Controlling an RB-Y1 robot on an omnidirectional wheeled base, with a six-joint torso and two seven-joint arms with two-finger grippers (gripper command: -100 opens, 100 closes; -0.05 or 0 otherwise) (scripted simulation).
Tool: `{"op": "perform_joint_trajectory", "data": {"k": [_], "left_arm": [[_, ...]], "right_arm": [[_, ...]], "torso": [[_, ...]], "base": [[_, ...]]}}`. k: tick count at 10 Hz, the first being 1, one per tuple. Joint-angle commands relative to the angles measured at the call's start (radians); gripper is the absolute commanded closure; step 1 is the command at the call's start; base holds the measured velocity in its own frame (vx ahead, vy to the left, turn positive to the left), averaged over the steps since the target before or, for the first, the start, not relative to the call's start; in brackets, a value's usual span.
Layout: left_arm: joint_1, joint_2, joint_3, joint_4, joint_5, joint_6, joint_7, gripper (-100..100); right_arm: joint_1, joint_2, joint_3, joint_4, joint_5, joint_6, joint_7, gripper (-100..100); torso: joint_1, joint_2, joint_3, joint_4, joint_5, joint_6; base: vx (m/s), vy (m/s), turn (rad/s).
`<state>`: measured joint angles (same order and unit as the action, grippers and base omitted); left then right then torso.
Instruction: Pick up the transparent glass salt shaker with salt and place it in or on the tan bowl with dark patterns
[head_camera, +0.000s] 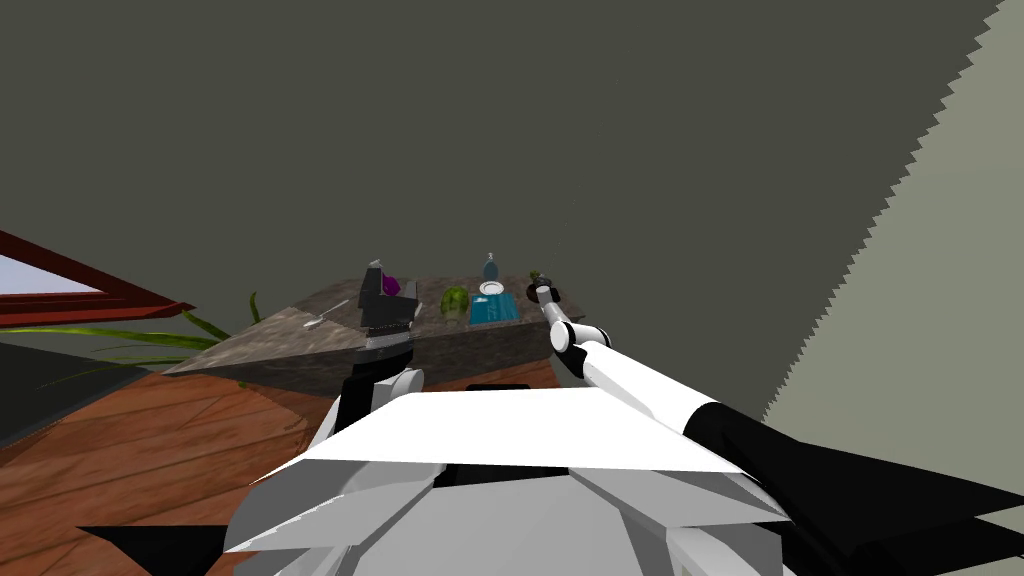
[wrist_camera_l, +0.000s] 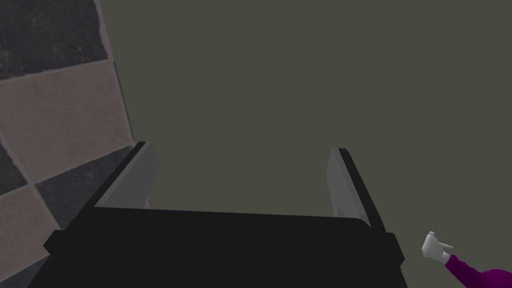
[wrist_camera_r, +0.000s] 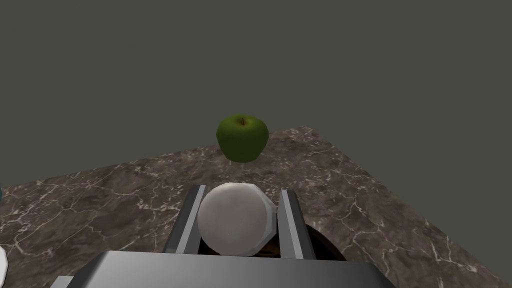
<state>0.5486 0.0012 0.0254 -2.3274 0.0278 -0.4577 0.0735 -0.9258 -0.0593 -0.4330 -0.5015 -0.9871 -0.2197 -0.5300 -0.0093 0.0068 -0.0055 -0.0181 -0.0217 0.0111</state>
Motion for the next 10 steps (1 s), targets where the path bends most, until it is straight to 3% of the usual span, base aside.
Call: {"op": "perform_joint_trajectory", "data": {"k": [1, 5, 6, 7, 9, 10], "left_arm": [[0.000, 0.000, 0.000, 0.000, 0.000, 0.000, 0.000, 0], [0.000, 0.000, 0.000, 0.000, 0.000, 0.000, 0.000, 0], [0.000, 0.000, 0.000, 0.000, 0.000, 0.000, 0.000, 0], [0.000, 0.000, 0.000, 0.000, 0.000, 0.000, 0.000, 0], [0.000, 0.000, 0.000, 0.000, 0.000, 0.000, 0.000, 0], [0.000, 0.000, 0.000, 0.000, 0.000, 0.000, 0.000, 0]], "right_arm": [[0.000, 0.000, 0.000, 0.000, 0.000, 0.000, 0.000, -100], [0.000, 0.000, 0.001, 0.000, 0.000, 0.000, -0.001, -100], [0.000, 0.000, 0.001, 0.000, 0.000, 0.000, -0.001, 0], [-0.037, -0.020, -0.013, 0.025, -0.006, 0.024, 0.018, -100], [-0.037, -0.020, -0.013, 0.025, -0.006, 0.024, 0.018, -100], [-0.074, -0.040, -0.026, 0.051, -0.013, 0.048, 0.036, -100]], "torso": [[0.000, 0.000, 0.000, 0.000, 0.000, 0.000], [-0.001, 0.001, 0.001, 0.000, 0.000, 0.000], [-0.001, 0.001, 0.001, 0.000, 0.000, 0.000], [-0.001, 0.001, 0.001, 0.000, 0.000, 0.000], [0.003, 0.002, 0.001, 0.000, 0.001, 0.000], [0.002, 0.002, 0.001, 0.000, 0.001, 0.000]], "base": [[0.000, 0.000, 0.000], [0.000, 0.000, 0.000], [0.000, 0.000, 0.000], [0.000, 0.046, -0.104], [-0.008, 0.051, -0.026], [-0.014, 0.060, -0.076]]}}
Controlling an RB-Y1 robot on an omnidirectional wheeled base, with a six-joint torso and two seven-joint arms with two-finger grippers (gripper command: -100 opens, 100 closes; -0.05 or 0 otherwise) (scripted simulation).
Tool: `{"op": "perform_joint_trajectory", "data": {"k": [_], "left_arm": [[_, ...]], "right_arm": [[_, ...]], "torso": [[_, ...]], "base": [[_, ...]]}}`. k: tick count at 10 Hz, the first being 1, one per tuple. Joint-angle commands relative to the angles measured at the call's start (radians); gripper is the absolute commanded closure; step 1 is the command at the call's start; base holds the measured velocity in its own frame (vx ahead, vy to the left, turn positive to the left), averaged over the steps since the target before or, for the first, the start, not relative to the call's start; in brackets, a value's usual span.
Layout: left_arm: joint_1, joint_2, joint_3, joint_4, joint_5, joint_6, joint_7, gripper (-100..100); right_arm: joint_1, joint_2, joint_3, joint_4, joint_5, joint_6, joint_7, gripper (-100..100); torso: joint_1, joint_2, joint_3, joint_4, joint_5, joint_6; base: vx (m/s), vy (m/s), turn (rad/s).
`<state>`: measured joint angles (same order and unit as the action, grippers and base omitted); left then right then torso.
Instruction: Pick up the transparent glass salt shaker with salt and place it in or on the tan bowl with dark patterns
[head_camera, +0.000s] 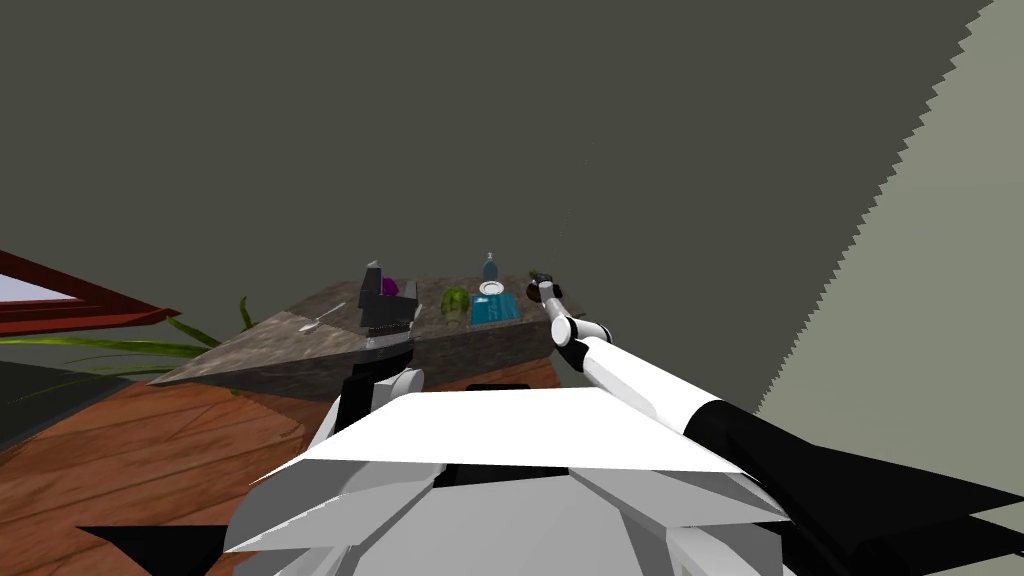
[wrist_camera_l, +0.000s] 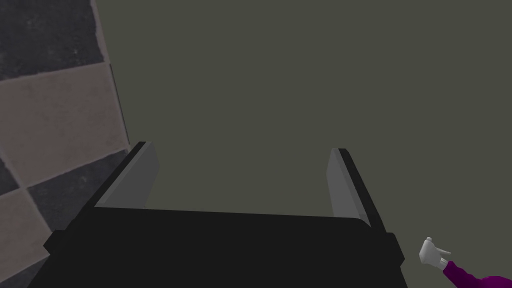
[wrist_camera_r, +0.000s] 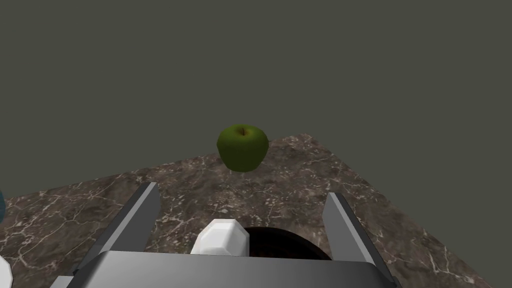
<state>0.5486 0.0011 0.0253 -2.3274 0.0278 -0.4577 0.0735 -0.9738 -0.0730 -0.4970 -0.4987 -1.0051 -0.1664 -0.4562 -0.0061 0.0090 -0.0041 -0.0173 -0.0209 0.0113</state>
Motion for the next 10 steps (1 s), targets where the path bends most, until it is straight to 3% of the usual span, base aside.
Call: {"op": "perform_joint_trajectory", "data": {"k": [1, 2, 3, 5, 6, 7, 10], "left_arm": [[0.000, 0.000, 0.000, 0.000, 0.000, 0.000, 0.000, 0], [0.000, 0.000, 0.000, 0.000, 0.000, 0.000, 0.000, 0], [0.000, 0.000, 0.000, 0.000, 0.000, 0.000, 0.000, 0], [0.000, 0.000, 0.000, 0.000, 0.000, 0.000, 0.000, 0], [0.000, 0.000, 0.000, 0.000, 0.000, 0.000, 0.000, 0], [0.000, 0.000, 0.000, 0.000, 0.000, 0.000, 0.000, 0], [0.000, 0.000, 0.000, 0.000, 0.000, 0.000, 0.000, 0]], "right_arm": [[-0.026, -0.026, 0.039, 0.048, 0.005, -0.005, -0.038, -100], [-0.026, -0.026, 0.039, 0.048, 0.005, -0.005, -0.038, -100], [-0.063, -0.046, 0.026, 0.073, -0.001, 0.019, -0.019, -100], [-0.063, -0.046, 0.026, 0.073, -0.001, 0.019, -0.019, -100], [-0.100, -0.065, 0.012, 0.098, -0.007, 0.044, -0.001, -100], [-0.100, -0.065, 0.031, 0.098, -0.007, 0.044, -0.022, -100], [-0.138, -0.085, -0.001, 0.123, -0.013, 0.068, 0.018, -100]], "torso": [[0.000, 0.000, 0.000, 0.000, 0.000, 0.000], [0.000, 0.000, 0.000, 0.000, 0.000, 0.000], [-0.001, 0.000, 0.000, 0.000, 0.000, 0.000], [0.000, 0.000, 0.000, 0.000, 0.000, 0.000], [-0.001, -0.001, 0.000, 0.000, 0.000, 0.000], [-0.001, 0.000, 0.000, 0.000, 0.000, 0.000], [-0.001, 0.000, 0.000, 0.000, 0.000, 0.000]], "base": [[-0.013, 0.067, -0.066], [-0.006, 0.035, -0.003], [-0.017, 0.045, -0.082], [-0.004, 0.048, -0.029], [-0.013, 0.047, -0.078], [-0.009, 0.059, -0.072], [-0.010, 0.051, -0.048]]}}
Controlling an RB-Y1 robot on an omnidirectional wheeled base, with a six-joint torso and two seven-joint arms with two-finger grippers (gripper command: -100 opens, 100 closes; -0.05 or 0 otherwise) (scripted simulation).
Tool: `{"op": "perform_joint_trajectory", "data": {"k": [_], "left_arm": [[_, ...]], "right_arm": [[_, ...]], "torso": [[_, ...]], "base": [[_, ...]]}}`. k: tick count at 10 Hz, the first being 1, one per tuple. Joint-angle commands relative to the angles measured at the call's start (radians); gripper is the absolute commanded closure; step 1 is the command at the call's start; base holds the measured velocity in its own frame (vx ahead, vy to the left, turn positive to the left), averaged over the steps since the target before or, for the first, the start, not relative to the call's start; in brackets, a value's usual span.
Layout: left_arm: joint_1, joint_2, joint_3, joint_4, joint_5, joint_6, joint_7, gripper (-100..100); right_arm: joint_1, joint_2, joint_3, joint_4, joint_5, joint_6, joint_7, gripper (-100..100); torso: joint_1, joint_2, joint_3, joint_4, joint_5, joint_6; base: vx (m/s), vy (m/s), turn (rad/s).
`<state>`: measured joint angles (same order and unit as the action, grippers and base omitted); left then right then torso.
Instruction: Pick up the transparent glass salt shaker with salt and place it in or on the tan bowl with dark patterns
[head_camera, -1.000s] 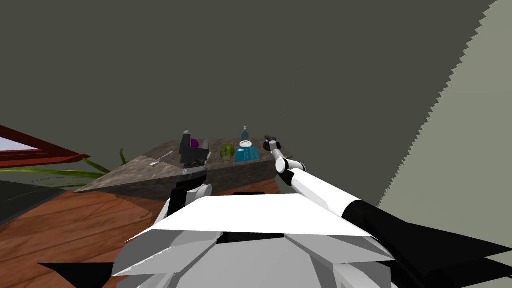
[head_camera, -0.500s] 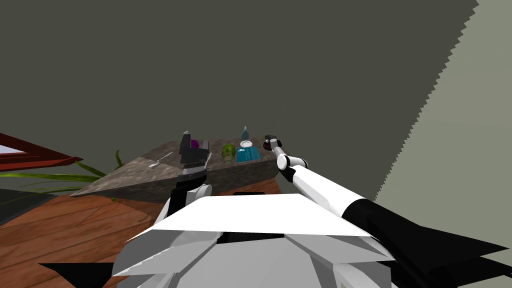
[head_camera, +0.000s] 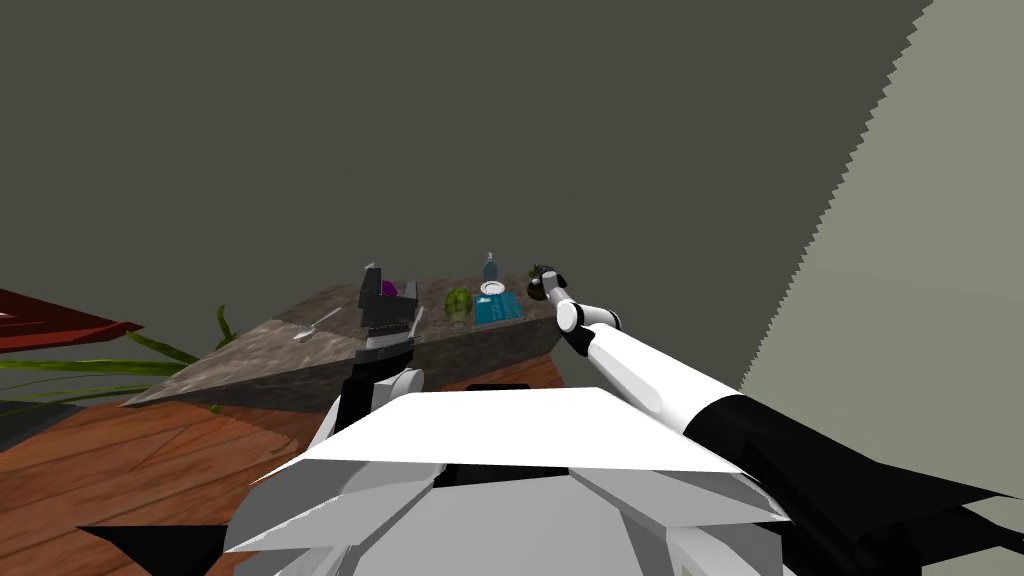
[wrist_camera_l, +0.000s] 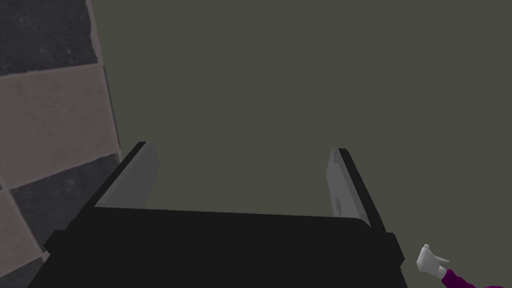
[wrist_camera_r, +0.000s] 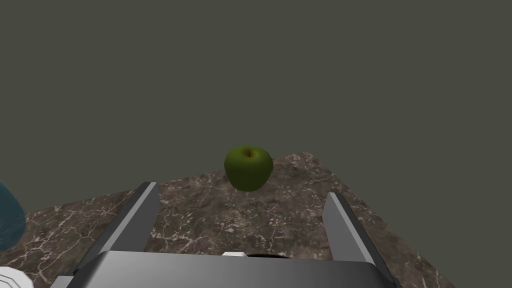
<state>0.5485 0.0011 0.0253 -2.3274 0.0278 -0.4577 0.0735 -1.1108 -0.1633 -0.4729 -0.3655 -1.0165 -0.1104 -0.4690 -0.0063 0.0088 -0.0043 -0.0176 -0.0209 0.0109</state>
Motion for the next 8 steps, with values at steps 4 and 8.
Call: {"op": "perform_joint_trajectory", "data": {"k": [4, 8], "left_arm": [[0.000, 0.000, 0.000, 0.000, 0.000, 0.000, 0.000, 0], [0.000, 0.000, 0.000, 0.000, 0.000, 0.000, 0.000, 0]], "right_arm": [[0.000, 0.006, -0.024, -0.010, -0.002, 0.010, 0.028, 0], [0.000, 0.006, -0.024, -0.010, -0.002, 0.010, 0.028, 0]], "torso": [[-0.003, -0.001, 0.000, 0.000, -0.001, 0.000], [-0.004, -0.001, -0.001, 0.000, -0.001, 0.000]], "base": [[0.000, 0.009, 0.001], [0.000, 0.000, 0.000]]}}
